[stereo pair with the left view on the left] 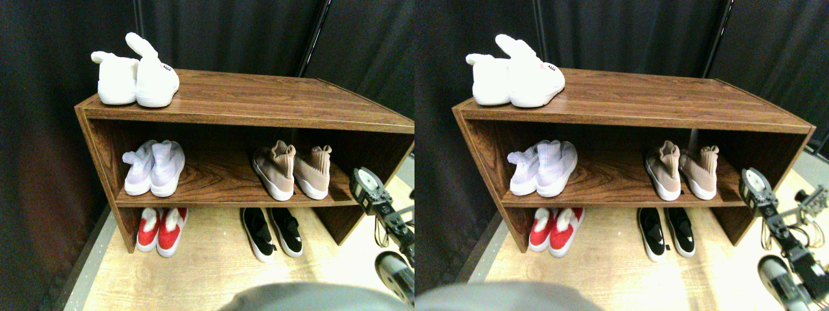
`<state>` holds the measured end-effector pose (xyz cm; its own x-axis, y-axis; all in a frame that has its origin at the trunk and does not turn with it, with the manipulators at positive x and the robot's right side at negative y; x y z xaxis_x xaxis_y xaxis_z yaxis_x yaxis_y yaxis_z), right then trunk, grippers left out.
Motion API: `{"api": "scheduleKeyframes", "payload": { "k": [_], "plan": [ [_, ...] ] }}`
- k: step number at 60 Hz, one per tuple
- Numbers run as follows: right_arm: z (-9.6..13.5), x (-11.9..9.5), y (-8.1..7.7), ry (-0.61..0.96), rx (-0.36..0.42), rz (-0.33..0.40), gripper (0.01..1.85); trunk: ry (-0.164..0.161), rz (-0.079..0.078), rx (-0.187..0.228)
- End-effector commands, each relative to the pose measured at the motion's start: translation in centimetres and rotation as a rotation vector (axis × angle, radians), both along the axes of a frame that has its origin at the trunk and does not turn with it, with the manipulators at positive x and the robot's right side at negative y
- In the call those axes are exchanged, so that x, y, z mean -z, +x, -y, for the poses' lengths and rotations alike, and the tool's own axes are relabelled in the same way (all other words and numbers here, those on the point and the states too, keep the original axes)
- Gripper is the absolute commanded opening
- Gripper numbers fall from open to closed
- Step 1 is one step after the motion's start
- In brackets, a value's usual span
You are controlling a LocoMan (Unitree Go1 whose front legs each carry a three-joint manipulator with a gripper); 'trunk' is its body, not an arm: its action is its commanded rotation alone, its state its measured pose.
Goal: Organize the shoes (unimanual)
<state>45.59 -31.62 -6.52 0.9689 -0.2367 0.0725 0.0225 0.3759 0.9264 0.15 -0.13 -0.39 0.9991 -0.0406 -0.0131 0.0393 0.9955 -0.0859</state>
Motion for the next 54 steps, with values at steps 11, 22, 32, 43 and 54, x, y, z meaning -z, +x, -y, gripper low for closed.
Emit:
{"api": "scheduleKeyframes", "payload": {
  "k": [11,22,32,43,54],
  "plan": [
    [0.4,0.7,2.8,0.025,-0.014,0.018,0.06,-0.009,0.018,-0.003],
    [-0.2,1.6,3.8,0.018,0.031,-0.029,0.06,-0.011,0.021,-0.006],
    [-0.8,2.5,5.0,0.058,0.048,-0.083,0.06,-0.017,0.022,-0.018],
    [-1.5,3.4,5.9,0.053,0.029,-0.119,0.06,-0.022,0.019,-0.026],
    [-2.1,3.9,6.6,0.107,-0.002,-0.133,0.06,-0.027,0.015,-0.031]
  ]
}}
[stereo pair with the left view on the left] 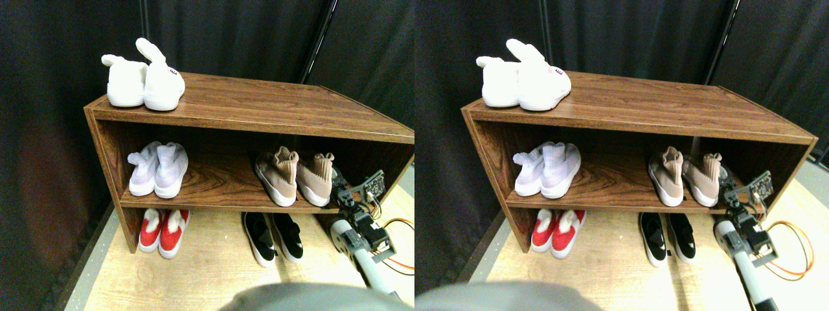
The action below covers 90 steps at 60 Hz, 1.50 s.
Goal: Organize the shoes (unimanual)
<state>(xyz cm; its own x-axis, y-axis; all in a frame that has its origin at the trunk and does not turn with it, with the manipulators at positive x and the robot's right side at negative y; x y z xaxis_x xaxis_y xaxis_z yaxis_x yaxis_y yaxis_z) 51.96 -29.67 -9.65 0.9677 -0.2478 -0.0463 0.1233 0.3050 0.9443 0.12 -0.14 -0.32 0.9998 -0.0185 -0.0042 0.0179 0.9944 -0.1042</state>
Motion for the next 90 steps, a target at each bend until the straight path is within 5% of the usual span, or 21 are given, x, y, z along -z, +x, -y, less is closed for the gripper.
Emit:
{"api": "scheduleKeyframes", "payload": {
  "k": [1,48,71,80,90],
  "plan": [
    [-0.2,0.8,0.2,0.026,-0.014,-0.03,0.06,-0.009,0.007,-0.01],
    [-4.1,0.4,-0.6,0.004,-0.168,-0.03,0.06,-0.02,-0.016,-0.012],
    [1.8,0.5,0.9,-0.239,0.054,-0.041,0.06,-0.007,-0.023,0.002],
    [2.9,-0.5,0.1,-0.173,0.006,0.035,0.06,0.008,-0.02,0.009],
    [1.5,-2.4,-1.9,-0.199,-0.113,0.129,0.06,0.019,-0.017,0.015]
  ]
}}
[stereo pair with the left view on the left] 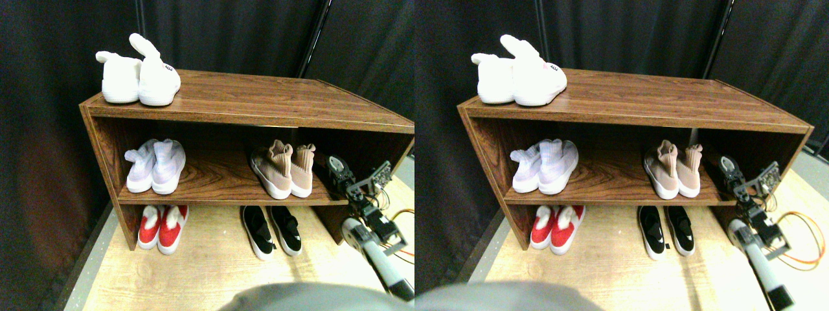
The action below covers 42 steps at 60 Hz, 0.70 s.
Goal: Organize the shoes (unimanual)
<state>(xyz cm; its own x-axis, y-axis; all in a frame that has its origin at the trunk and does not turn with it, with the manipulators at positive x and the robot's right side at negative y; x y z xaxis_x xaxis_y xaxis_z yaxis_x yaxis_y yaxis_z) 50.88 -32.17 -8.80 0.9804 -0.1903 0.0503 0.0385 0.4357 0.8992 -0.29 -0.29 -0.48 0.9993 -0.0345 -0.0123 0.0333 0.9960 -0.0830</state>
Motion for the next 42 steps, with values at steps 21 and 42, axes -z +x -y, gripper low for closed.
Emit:
{"api": "scheduleKeyframes", "payload": {
  "k": [21,42],
  "plan": [
    [-3.7,-4.2,-6.9,0.027,-0.242,0.161,0.06,-0.009,0.0,-0.004],
    [-4.2,-3.7,-11.7,0.04,-0.344,0.167,0.06,-0.016,0.002,-0.01]
  ]
}}
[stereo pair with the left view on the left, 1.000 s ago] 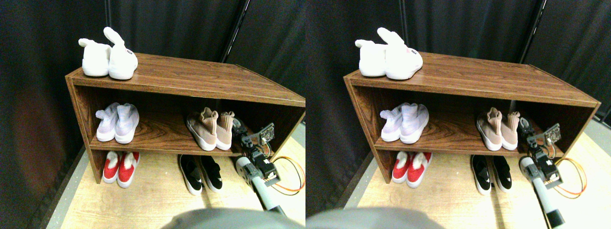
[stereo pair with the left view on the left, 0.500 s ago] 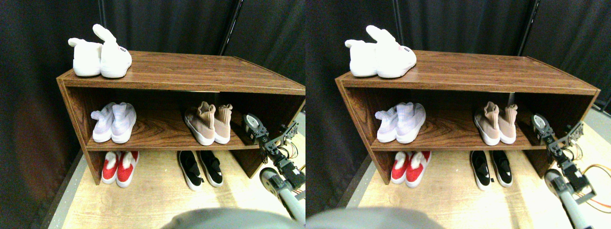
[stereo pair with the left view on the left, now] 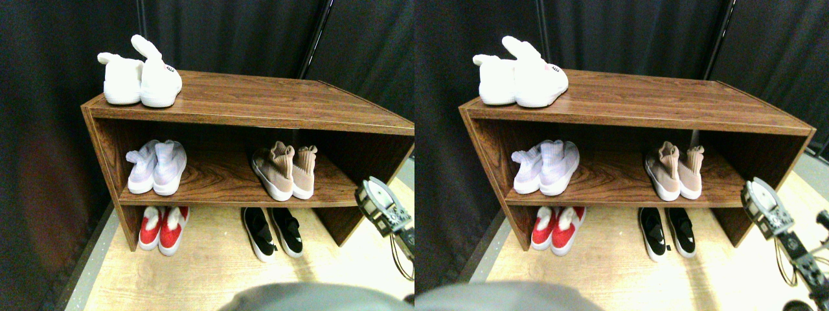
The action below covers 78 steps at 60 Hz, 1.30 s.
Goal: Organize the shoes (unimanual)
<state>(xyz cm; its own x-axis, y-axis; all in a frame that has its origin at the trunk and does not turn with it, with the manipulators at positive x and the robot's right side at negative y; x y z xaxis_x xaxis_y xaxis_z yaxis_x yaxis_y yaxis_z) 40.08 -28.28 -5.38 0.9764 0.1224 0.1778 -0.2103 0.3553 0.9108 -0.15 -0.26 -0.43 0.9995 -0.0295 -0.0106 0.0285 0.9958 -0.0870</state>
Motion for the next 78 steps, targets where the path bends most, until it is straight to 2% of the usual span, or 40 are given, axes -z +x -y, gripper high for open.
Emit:
{"api": "scheduleKeyframes", "payload": {
  "k": [1,9,10,11,14,15,23,25,28,31,34,42,47,49,59,63,69,78],
  "plan": [
    [-0.3,-0.1,-1.0,-0.007,-0.015,0.036,0.06,-0.014,-0.008,-0.007],
    [-0.6,1.1,-1.4,0.037,-0.067,-0.018,0.06,-0.013,-0.013,-0.011],
    [-0.8,1.4,-1.4,0.049,-0.068,-0.025,0.06,-0.013,-0.013,-0.011],
    [-0.9,1.7,-1.5,0.056,-0.063,-0.034,0.06,-0.012,-0.019,-0.012],
    [-1.2,2.2,-1.6,0.057,-0.054,-0.052,0.06,-0.012,-0.019,-0.012],
    [-1.8,2.8,-1.8,0.086,-0.06,-0.085,0.06,-0.012,-0.022,-0.014],
    [-2.6,4.7,-2.0,0.115,-0.047,-0.13,0.06,-0.01,-0.027,-0.017],
    [-2.8,6.5,-1.6,0.122,-0.054,-0.171,0.06,-0.01,-0.03,-0.018],
    [-2.8,7.1,-1.5,0.128,-0.044,-0.189,0.06,-0.01,-0.032,-0.019],
    [-3.0,8.7,-1.2,0.138,-0.03,-0.23,0.06,-0.01,-0.035,-0.019],
    [-3.2,9.7,-1.0,0.138,-0.018,-0.276,0.06,-0.01,-0.039,-0.019],
    [-3.2,11.4,-0.5,0.161,0.036,-0.327,0.06,-0.008,-0.042,-0.018],
    [-2.9,12.6,0.3,0.202,0.04,-0.355,0.06,-0.008,-0.042,-0.018],
    [-2.6,13.2,0.8,0.203,0.072,-0.384,0.06,-0.005,-0.046,-0.019],
    [-1.6,14.5,2.3,0.23,0.15,-0.416,0.06,-0.005,-0.046,-0.019],
    [-1.1,14.9,3.0,0.203,0.153,-0.408,0.06,-0.005,-0.046,-0.019],
    [-0.4,14.8,3.7,0.168,0.201,-0.404,0.06,-0.005,-0.046,-0.019],
    [0.7,14.3,4.4,0.135,0.206,-0.381,0.06,-0.01,-0.042,-0.028]
  ]
}}
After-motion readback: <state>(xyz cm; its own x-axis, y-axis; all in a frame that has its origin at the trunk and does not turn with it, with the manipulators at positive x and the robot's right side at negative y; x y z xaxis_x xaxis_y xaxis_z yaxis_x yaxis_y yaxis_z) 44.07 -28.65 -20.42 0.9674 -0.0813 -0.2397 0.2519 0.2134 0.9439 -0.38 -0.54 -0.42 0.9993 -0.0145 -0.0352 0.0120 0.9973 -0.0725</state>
